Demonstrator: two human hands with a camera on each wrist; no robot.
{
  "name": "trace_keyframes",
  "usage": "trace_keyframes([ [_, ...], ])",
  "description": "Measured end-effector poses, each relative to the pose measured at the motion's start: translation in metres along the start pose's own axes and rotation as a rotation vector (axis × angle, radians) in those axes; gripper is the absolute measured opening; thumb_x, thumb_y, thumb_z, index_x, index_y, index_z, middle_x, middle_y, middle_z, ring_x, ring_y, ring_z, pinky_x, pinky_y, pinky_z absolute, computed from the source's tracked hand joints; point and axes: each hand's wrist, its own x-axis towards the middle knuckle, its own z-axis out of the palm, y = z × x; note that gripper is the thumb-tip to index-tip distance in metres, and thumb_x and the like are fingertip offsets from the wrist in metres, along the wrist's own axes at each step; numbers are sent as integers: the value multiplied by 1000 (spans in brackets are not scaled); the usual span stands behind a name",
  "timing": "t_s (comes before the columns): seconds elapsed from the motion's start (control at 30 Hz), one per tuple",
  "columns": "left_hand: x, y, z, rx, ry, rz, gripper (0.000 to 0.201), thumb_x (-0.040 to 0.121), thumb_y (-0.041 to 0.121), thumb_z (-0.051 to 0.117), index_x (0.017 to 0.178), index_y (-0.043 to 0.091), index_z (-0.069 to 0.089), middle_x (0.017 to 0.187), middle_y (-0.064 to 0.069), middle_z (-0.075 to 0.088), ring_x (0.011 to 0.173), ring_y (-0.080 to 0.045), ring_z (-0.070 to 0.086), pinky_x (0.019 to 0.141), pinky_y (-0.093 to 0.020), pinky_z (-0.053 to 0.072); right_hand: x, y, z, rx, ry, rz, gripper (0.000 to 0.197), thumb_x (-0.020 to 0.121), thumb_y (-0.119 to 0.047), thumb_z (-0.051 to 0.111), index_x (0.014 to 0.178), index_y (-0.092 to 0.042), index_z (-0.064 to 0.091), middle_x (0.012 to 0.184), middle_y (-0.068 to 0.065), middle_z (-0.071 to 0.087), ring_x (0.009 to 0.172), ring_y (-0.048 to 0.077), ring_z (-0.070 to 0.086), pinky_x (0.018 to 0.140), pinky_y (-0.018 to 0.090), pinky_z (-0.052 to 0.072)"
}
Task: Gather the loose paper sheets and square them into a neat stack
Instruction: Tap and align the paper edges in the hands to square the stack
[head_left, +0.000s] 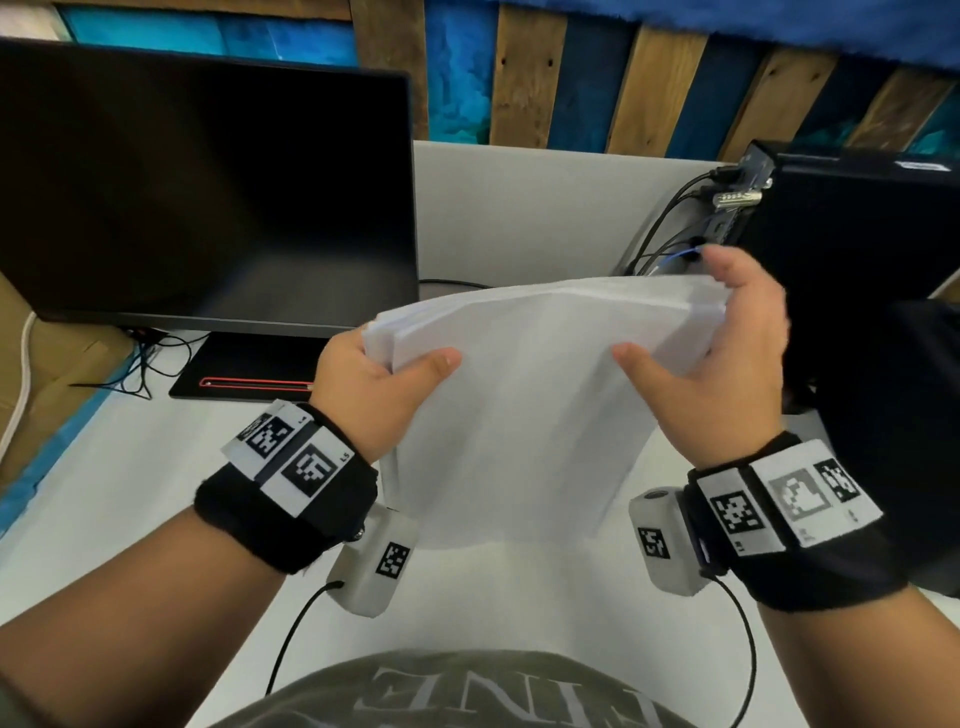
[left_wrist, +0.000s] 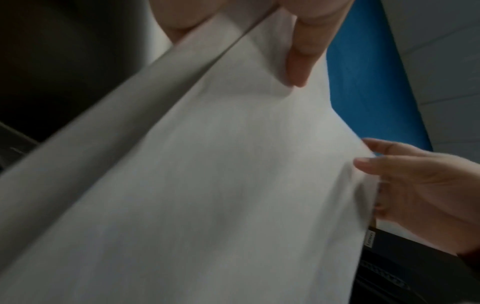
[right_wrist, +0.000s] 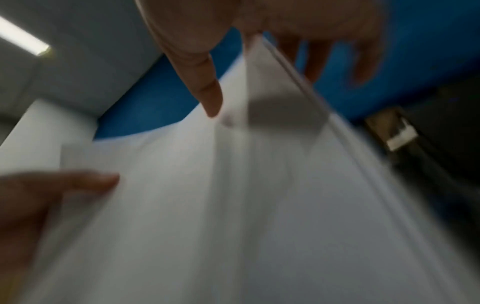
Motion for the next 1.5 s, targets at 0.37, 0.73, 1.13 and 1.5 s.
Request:
trace_keyframes([
  [0.37,-15,28,9,62,-270,214,16,62,25,78,77,24,73,84,6,74,70,-12,67,66,-30,54,5,-43,-14,-111,-304,-471,22,75,-41,60,72,-20,68,62,-4,68,62,19,66,60,33,53],
  [0.73,21,-59,-79,-57,-259,-315,69,7,43,89,70,17,75,68,0,75,60,-15,69,52,-26,57,11,5,-43,565,-191,174,11,64,-22,72,75,-21,72,67,-14,74,64,5,68,61,24,59],
  [1.13,32,-76,-74,-592,-133,-175,60,44,27,89,100,21,69,95,6,76,92,-11,70,77,-27,58,4,21,-15,771,-15,383,12,65,-26,70,76,-23,70,71,-12,74,70,5,70,65,22,57],
  [1.5,15,-69,-50,-160,89,-53,22,92,12,49,96,30,59,83,19,73,79,5,68,70,-14,53,-15,24,-9,796,75,351,13,76,-20,64,89,-20,62,72,-20,73,72,-4,68,67,13,54],
])
